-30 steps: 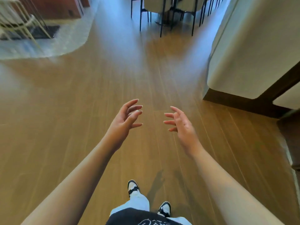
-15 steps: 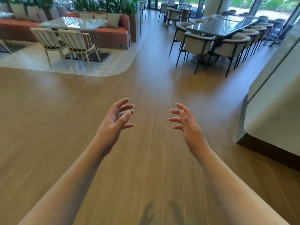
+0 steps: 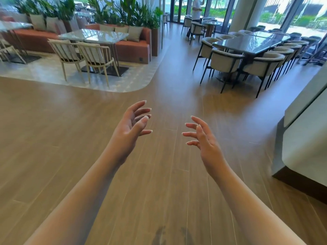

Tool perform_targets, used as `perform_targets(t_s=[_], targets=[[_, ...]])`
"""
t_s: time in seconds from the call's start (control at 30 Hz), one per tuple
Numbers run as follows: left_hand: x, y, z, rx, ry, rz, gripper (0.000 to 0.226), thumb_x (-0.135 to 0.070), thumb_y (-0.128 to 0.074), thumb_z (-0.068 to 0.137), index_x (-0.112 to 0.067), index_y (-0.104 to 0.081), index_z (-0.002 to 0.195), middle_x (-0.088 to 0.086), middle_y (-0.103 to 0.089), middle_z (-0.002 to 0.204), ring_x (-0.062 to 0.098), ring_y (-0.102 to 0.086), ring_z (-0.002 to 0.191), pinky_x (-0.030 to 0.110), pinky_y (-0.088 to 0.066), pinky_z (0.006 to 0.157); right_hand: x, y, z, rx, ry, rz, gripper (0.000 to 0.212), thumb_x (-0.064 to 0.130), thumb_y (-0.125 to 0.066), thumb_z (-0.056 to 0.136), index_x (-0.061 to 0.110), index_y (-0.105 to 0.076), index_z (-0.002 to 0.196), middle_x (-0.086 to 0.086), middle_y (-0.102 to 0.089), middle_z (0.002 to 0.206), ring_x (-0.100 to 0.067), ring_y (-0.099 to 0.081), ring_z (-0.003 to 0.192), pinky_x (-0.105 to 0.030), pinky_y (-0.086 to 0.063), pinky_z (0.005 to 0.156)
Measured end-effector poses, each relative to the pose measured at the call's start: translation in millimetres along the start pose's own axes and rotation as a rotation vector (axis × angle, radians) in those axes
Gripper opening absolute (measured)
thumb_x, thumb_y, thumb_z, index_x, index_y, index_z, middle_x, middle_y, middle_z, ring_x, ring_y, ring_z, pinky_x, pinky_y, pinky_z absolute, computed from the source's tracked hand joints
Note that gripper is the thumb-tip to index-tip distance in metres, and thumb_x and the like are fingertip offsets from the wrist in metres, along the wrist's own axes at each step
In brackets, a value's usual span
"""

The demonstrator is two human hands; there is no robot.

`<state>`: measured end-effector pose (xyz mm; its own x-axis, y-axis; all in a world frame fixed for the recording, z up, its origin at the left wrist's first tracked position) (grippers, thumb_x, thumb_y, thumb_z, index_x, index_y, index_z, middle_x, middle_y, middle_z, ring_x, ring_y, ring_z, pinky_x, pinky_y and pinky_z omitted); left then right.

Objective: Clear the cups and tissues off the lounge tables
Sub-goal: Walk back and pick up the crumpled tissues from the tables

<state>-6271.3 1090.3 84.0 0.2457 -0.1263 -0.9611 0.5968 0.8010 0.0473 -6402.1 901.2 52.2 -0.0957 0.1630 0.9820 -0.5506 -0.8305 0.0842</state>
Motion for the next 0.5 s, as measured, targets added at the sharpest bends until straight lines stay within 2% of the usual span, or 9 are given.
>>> perform_targets(t_s=[0.27,0.4,0.5], targets=[[34.4,-9.8,95.0,-0.003,0.018,0.041,0.069,-0.053,-0.058,0.086,-0.030,-0.044,0.149,-0.006,-0.059,0.138,0.008,-0.061,0.127,0.036,-0.061,0.091,-34.6,8.6,92.4,-0.004,-0.018,0.052,0.050,0.050,-0.037,0.094,0.030,-0.047,0.139,0.003,-0.061,0.128,-0.015,-0.067,0.107,-0.034,-0.055,0.089],[51.2,-22.0,152.9,-0.023,0.037,0.043,0.057,-0.039,-0.055,0.094,-0.029,-0.043,0.150,-0.005,-0.059,0.138,0.007,-0.061,0.127,0.039,-0.061,0.093,-45.4,23.2,151.9,0.004,-0.011,0.067,0.045,0.051,-0.037,0.095,0.035,-0.048,0.135,0.005,-0.061,0.127,-0.015,-0.067,0.108,-0.034,-0.056,0.088],[60.5,-29.0,190.3,-0.006,0.034,0.061,0.062,-0.046,-0.057,0.091,-0.030,-0.044,0.149,-0.005,-0.058,0.139,0.007,-0.060,0.127,0.036,-0.061,0.093,-49.3,30.2,194.6,0.021,-0.006,0.058,0.045,0.053,-0.037,0.095,0.036,-0.047,0.136,0.006,-0.061,0.128,-0.015,-0.067,0.109,-0.033,-0.056,0.088]])
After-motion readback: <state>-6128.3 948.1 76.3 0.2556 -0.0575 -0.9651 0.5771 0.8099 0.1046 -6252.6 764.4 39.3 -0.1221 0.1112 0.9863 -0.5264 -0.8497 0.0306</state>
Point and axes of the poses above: each hand's wrist, its own z-axis towards the middle knuckle, its own y-axis out of the back of the hand, x = y × z, the point moved 6 cm from there along z, towards the middle knuckle
